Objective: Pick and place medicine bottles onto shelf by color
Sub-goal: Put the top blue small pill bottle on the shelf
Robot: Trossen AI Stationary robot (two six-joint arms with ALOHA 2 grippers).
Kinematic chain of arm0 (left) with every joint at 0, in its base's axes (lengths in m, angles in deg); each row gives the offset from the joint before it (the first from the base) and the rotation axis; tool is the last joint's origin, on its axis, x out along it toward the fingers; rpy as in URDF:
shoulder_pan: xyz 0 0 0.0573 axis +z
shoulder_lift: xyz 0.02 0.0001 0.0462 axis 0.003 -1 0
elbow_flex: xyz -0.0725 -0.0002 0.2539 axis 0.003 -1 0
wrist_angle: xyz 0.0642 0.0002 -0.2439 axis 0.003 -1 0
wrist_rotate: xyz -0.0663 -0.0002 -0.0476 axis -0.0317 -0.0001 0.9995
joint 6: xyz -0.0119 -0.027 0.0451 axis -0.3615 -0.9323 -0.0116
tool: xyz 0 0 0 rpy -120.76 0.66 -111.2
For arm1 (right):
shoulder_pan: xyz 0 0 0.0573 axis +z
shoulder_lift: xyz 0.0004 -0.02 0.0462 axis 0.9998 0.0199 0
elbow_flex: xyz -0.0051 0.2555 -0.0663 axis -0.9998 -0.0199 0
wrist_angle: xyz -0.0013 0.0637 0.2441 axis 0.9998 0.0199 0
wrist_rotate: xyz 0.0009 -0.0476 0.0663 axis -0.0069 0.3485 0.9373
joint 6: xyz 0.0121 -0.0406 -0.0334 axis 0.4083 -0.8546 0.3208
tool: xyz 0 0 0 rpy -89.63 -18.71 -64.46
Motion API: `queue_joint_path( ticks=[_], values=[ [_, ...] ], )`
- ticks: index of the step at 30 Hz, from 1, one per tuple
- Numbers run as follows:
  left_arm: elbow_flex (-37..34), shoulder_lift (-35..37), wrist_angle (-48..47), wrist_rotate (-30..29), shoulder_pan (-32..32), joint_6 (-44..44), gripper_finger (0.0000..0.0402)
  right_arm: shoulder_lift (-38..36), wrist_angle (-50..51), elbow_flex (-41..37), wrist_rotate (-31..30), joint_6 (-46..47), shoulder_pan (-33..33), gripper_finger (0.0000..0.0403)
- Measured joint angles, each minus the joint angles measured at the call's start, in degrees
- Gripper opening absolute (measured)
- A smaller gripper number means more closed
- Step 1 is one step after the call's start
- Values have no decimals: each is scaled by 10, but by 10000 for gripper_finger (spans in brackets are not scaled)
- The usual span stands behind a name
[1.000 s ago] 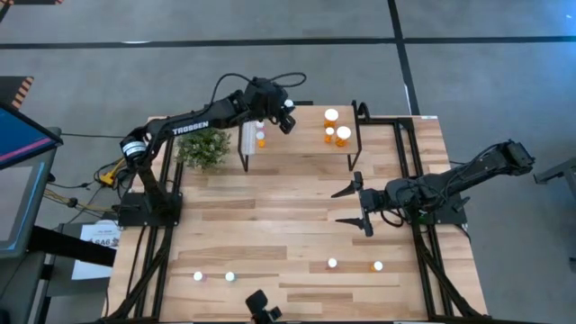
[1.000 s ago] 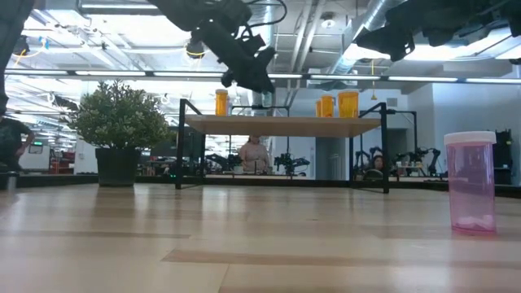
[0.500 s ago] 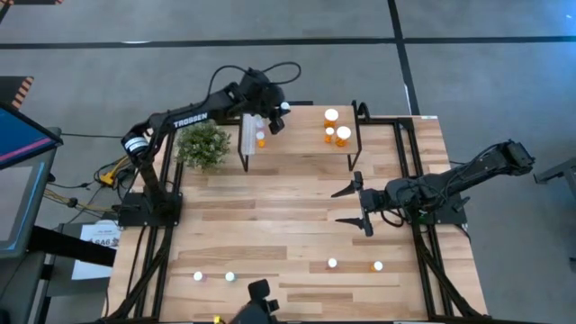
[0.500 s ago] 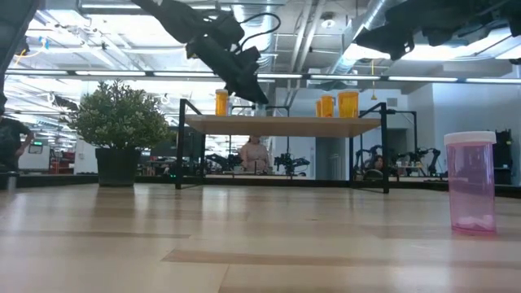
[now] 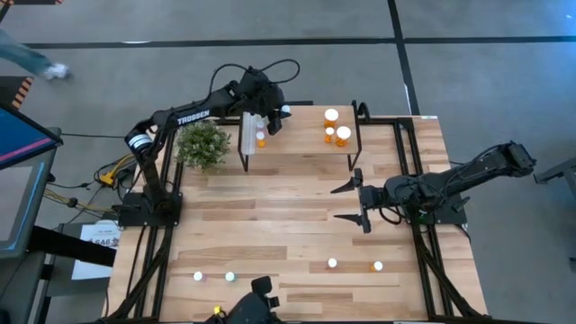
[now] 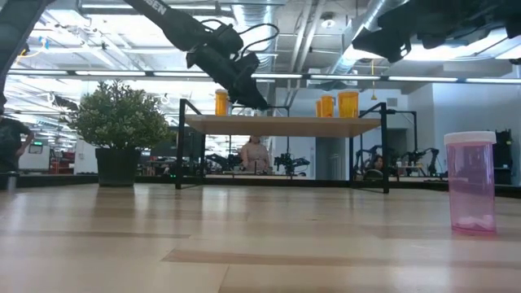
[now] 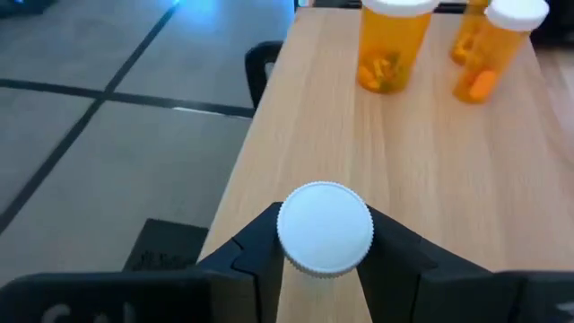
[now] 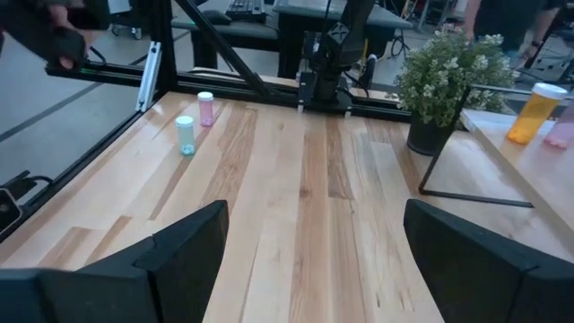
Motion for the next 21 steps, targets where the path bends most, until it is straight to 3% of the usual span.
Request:
queue_joint_path(
  ticks=[8,21],
  values=[
    [0,-18,-4,-19,-3,1,142,0,0,0,0,0,-7,357],
    [0,-18,-2,-24,-4,-1,142,0,1,0,0,0,-7,357]
  ],
)
